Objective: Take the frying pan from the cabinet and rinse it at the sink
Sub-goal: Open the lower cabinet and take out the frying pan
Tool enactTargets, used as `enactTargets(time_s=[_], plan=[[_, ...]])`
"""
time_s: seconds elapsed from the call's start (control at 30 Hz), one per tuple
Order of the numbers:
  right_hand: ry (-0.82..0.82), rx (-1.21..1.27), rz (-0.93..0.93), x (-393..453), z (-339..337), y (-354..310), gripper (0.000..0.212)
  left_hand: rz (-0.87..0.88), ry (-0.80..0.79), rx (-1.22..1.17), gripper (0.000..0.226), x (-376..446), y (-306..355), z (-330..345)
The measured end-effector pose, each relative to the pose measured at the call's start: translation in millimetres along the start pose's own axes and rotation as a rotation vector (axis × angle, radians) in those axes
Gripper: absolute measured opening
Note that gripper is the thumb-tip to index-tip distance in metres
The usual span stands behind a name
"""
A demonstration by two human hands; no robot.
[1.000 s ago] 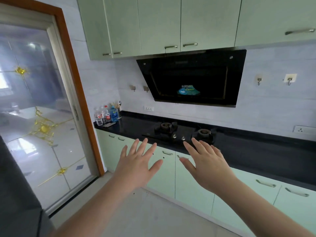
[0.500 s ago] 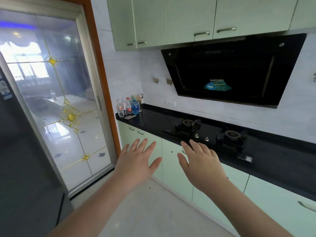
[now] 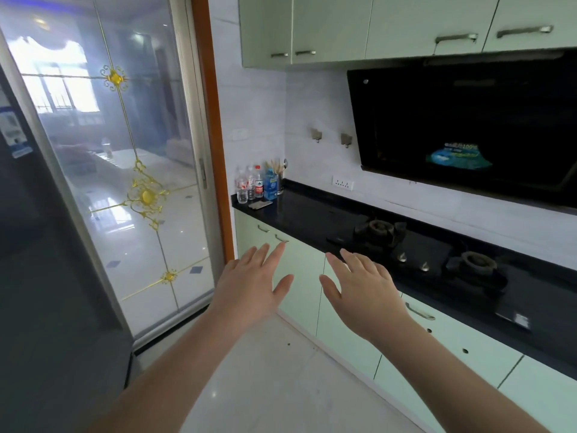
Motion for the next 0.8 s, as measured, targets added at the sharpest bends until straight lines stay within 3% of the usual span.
enactTargets(time_s=[0.3, 0.5, 0.67, 0.8], plan=[[-0.046, -0.010, -0.035, 76, 43, -18, 0.062, -0.019, -0.059, 0.013, 0.067, 60, -46, 43], [-0.060, -0.012, -0.047, 138, 86, 2, 0.088, -0.023, -0.084, 0.044, 0.067, 127, -50, 73], [-0.066, 0.041, -0.048, 201, 111, 29, 0.062, -0.023, -0.116, 0.065, 0.068, 193, -44, 99], [-0.089, 0.076, -0.069, 250, 126, 49, 0.060, -0.043, -0.127, 0.102, 0.068, 241, -51, 110]])
Point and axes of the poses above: each hand's wrist, its own x-axis towards the middle knuckle, its own z-axis out of the palm, y = z × x, the point moved 4 cm from there along x, towards the middle knuckle, and after that the axes turned 5 degrees about -x, right-handed, at the moved point
